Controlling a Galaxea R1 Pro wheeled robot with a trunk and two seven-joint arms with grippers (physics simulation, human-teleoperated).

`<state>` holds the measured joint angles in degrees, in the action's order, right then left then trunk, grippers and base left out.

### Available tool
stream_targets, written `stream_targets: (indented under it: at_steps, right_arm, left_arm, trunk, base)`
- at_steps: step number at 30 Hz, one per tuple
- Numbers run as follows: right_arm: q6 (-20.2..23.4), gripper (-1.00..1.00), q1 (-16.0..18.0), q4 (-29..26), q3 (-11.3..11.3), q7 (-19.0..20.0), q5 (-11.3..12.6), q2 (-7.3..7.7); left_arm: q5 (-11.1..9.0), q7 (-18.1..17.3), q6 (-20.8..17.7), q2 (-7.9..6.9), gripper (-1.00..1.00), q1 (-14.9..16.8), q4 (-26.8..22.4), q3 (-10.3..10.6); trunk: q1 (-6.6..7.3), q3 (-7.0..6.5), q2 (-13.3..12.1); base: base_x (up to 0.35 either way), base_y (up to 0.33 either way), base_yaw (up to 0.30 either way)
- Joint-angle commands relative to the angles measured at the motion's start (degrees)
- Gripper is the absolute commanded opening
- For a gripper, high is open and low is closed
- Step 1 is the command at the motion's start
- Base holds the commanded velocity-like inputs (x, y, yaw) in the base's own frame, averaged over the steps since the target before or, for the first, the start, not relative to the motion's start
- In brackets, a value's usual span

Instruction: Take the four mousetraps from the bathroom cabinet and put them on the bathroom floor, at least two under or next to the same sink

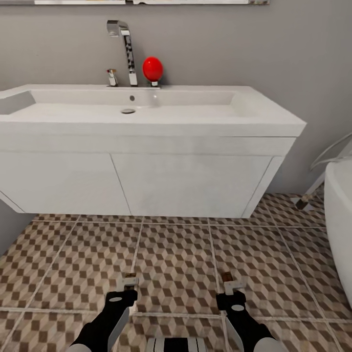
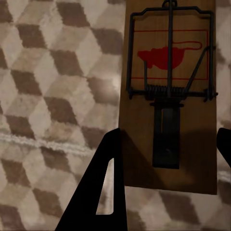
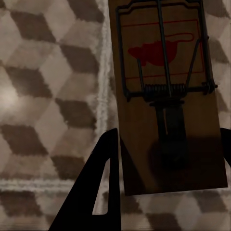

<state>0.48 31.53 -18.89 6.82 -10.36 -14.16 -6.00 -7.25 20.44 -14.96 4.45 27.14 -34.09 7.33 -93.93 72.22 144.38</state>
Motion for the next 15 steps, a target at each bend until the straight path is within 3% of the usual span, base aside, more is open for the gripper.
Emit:
stream_targets:
  at_steps: [1, 10, 15]
  right_arm:
    - [-0.08, -1.00, 0.02, -0.01, 0.47, 0.08, -0.51, -0.07]
    - [-0.13, -1.00, 0.02, -0.02, 0.48, 0.08, -0.51, -0.07]
    - [-0.13, -1.00, 0.02, -0.01, 0.48, 0.08, -0.51, -0.07]
  left_arm:
    - [-0.58, 0.41, -0.24, -0.07, -1.00, 0.03, -0.13, 0.40]
    - [-0.51, 1.02, 0.00, -0.07, -1.00, 0.02, -2.28, 0.26]
    - [-0.50, 1.10, 0.69, -0.14, -1.00, 0.02, -2.23, 0.31]
  trunk:
    - [-0.01, 0.27, 0.03]
    - [-0.06, 0.71, 0.06]
    - [-0.06, 0.71, 0.06]
  base:
    - [0.000, 0.000, 0.000]
    - [0.003, 0.000, 0.000]
    - [0.224, 0.000, 0.000]
